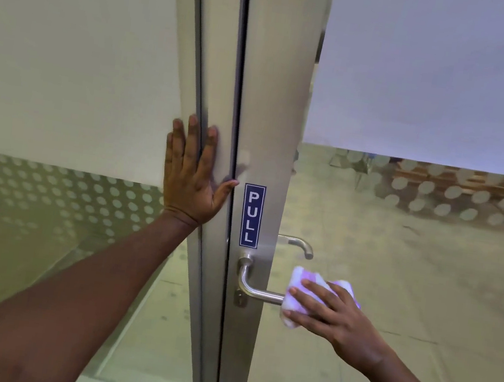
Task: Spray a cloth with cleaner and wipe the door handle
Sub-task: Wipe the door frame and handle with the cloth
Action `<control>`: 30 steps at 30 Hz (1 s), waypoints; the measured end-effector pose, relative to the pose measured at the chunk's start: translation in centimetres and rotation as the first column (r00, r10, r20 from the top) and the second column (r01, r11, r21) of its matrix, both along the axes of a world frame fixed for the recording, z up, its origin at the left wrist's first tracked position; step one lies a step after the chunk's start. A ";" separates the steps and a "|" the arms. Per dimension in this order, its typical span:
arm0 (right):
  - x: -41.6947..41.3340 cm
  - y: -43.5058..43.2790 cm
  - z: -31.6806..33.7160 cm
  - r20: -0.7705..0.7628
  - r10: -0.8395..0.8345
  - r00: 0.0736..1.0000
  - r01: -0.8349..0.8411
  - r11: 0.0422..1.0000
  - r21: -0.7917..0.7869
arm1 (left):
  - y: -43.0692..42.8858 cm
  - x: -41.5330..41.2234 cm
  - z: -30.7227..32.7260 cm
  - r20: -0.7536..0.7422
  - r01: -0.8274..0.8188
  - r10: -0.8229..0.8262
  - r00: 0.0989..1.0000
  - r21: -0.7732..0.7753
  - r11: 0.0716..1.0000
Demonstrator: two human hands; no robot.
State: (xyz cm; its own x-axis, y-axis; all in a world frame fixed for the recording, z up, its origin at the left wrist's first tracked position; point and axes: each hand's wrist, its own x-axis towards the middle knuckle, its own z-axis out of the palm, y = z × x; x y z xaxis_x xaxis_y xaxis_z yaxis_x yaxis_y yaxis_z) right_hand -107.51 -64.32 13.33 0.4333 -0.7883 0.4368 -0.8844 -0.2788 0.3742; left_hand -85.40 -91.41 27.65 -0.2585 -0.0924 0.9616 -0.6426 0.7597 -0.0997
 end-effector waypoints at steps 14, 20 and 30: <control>1.6 4.6 1.4 0.457 -0.272 0.847 0.259 0.961 0.094 | 2.6 1.3 0.8 0.160 -0.042 0.006 0.987 0.227 0.973; 5.3 4.3 2.5 0.922 -0.151 0.356 0.118 0.986 0.115 | 4.8 2.4 1.6 0.186 -0.017 -0.057 0.981 0.375 0.927; 7.5 5.2 3.7 0.958 -0.198 -0.209 0.035 0.977 0.209 | 11.0 2.6 0.1 0.274 0.176 -0.295 0.915 0.388 0.905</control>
